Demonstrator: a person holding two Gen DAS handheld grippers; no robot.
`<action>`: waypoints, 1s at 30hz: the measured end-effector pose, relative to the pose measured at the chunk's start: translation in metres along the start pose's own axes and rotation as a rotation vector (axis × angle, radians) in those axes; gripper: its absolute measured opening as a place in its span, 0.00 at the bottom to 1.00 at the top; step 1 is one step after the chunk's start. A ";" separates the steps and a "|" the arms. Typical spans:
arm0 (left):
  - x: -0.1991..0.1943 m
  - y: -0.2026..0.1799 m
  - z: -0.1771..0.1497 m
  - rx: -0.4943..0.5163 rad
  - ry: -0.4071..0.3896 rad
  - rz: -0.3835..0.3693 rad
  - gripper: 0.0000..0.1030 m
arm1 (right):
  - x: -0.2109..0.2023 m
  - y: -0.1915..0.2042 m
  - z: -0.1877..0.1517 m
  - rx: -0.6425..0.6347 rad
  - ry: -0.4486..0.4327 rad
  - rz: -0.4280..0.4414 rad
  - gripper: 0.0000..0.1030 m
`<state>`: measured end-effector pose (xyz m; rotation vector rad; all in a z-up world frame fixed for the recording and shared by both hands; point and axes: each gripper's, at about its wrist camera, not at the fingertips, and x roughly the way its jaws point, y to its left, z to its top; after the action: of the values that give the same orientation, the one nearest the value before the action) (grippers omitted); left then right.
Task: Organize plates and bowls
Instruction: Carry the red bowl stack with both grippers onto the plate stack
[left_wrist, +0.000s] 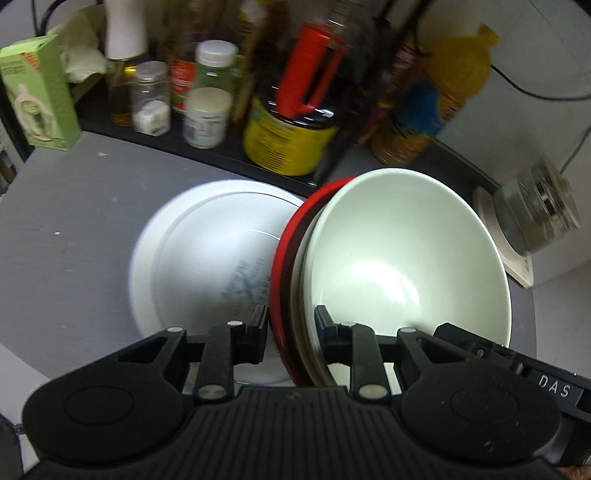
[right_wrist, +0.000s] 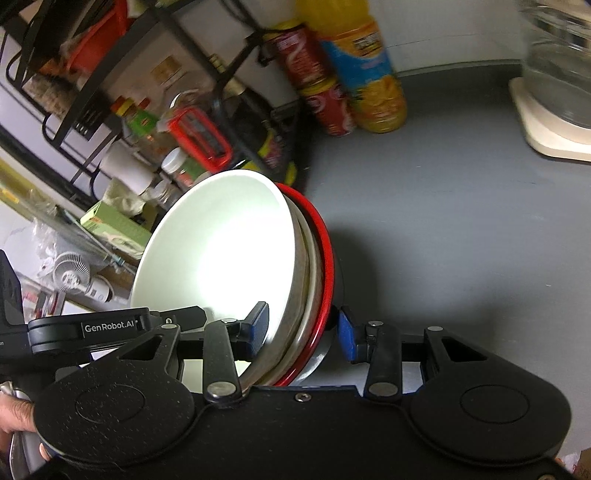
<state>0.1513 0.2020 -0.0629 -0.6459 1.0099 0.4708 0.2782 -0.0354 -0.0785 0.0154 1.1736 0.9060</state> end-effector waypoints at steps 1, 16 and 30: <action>-0.001 0.006 0.002 -0.006 -0.002 0.003 0.24 | 0.004 0.005 0.001 -0.005 0.006 0.004 0.39; 0.019 0.072 0.021 -0.057 0.053 0.026 0.24 | 0.047 0.043 0.004 -0.022 0.056 0.008 0.34; 0.030 0.084 0.032 0.011 0.086 -0.020 0.26 | 0.055 0.053 0.001 0.006 0.024 -0.031 0.31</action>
<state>0.1316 0.2872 -0.1010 -0.6704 1.0854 0.4223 0.2516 0.0337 -0.0973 -0.0088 1.1962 0.8770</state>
